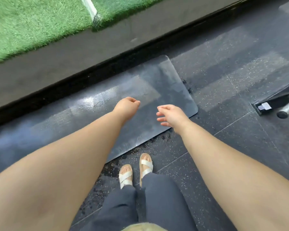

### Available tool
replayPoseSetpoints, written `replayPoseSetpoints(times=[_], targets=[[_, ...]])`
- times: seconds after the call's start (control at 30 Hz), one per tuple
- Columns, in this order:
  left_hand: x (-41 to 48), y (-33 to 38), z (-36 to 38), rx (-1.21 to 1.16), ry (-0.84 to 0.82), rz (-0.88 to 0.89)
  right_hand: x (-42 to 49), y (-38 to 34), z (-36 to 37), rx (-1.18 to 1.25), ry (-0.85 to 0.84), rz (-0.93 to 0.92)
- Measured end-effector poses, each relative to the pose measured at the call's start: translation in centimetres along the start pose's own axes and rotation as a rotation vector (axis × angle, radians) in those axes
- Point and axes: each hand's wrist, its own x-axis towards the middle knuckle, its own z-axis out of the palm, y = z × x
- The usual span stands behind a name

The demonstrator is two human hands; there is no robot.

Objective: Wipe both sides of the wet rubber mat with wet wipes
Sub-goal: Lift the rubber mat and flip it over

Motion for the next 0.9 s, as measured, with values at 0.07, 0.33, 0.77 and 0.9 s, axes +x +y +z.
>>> replayPoseSetpoints(times=[0.07,0.33,0.77,0.9], targets=[[-1.0,2.6,0.4,0.035,0.012,0.042,-1.1,-1.0,-2.0,-0.003,-0.020,-0.028],[-1.3,10.9,5.6,0.141,-0.008,0.049,0.4,-3.1,-14.2,-0.089,-0.058,0.020],[3.1,29.9,12.9,0.053,0.136,0.078,6.9,-15.3,-33.7,-0.346,-0.052,-0.079],[5.1,34.9,12.3,0.139,0.155,0.156,8.7,-19.2,-36.7,-0.314,-0.014,-0.154]])
